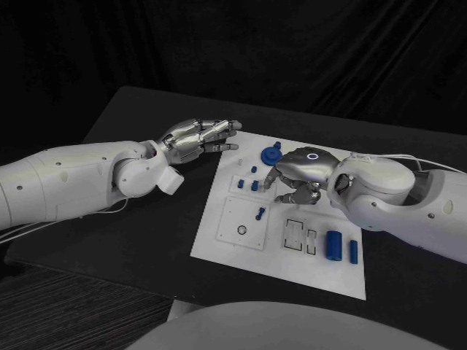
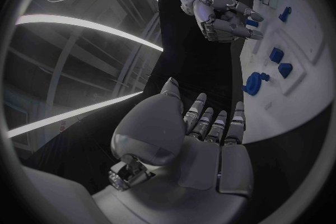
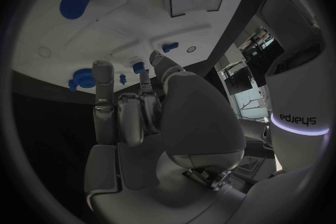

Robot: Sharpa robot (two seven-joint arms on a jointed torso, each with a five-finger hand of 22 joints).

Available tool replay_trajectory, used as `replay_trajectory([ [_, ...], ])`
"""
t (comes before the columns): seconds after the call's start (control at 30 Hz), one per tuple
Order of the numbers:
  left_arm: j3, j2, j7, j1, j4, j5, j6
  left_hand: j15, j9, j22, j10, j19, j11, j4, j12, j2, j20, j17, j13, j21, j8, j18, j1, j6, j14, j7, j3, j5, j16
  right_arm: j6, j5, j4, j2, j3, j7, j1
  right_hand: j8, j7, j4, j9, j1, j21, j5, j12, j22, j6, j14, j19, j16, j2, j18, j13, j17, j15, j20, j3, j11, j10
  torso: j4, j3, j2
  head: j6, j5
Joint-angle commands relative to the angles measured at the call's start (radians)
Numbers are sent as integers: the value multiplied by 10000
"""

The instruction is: Assemble the parts on the task board

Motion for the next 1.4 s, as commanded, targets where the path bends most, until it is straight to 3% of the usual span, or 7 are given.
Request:
replay_trajectory([
  [0.03,10,26,132,-13,42,53,64,64,10,16,22,95,53,-17,79,59,-5,13,11,69,61,78,19,54,28,-15,-30,60,50,786,1288,-233,100,1,672,43,43,-152,311,-58,138,1712,-80,1211,1156,-22,1148,576,553,38,-344,2901,2727,-30,-83,-418,-94,1540,22,-7,0,1,-13],
  [0.17,10,25,138,-13,54,53,64,67,10,13,29,101,63,-29,88,63,-3,14,13,74,64,77,41,51,33,-8,-22,91,57,960,1389,-472,187,1,1058,33,49,-328,691,-98,326,3313,24,1211,1429,-12,1148,1077,553,-49,-543,2901,2727,-100,-172,-749,-192,1540,61,-7,21,1,-39],
  [0.23,10,26,144,-13,61,52,69,70,9,12,37,104,65,-35,97,65,-3,15,15,76,65,76,53,50,35,-6,-18,103,59,998,1425,-619,230,1,1395,4,104,-578,1072,-69,379,4805,-11,1211,1721,107,1148,1637,553,-214,-763,2901,2727,-209,-280,-981,-311,1540,60,-9,26,1,-42],
  [0.37,10,39,150,-13,59,52,88,70,9,4,38,106,73,-52,100,69,-3,15,15,78,68,74,83,48,38,-2,-7,136,66,983,1451,-798,284,1,1887,-43,130,-700,1441,-11,510,5404,-14,1211,1831,180,1148,1821,553,-317,-853,2901,2727,-281,-349,-1120,-373,1540,76,-6,58,1,-85],
  [0.73,10,48,143,-13,59,52,106,73,6,6,49,112,80,-67,114,75,-2,14,18,81,66,71,112,34,35,2,6,168,64,954,1467,-1061,368,1,2432,-200,220,-893,1645,151,1079,5825,547,1211,1893,385,1148,1886,553,-206,-905,2901,2727,-346,-417,-1028,-429,1540,149,2,150,1,-201],
  [1.13,10,36,132,-13,64,52,116,74,4,1,59,115,90,-81,127,84,-2,15,20,84,66,68,145,23,38,6,20,207,71,984,1468,-1268,464,1,2353,-364,94,-872,1390,139,1353,5699,1871,1211,1824,376,1148,1681,553,43,-855,2901,2727,-361,-432,-728,-459,1540,137,-3,135,1,-146],
  [1.4,10,44,123,-13,57,52,125,68,6,5,79,122,113,-94,147,89,-1,16,25,89,73,65,176,36,41,16,32,236,79,970,1492,-1345,494,1,2255,-408,48,-894,1353,95,1316,5619,1909,1211,1797,327,1148,1615,553,95,-835,2901,2727,-360,-430,-666,-461,1540,140,4,128,1,-152],
])
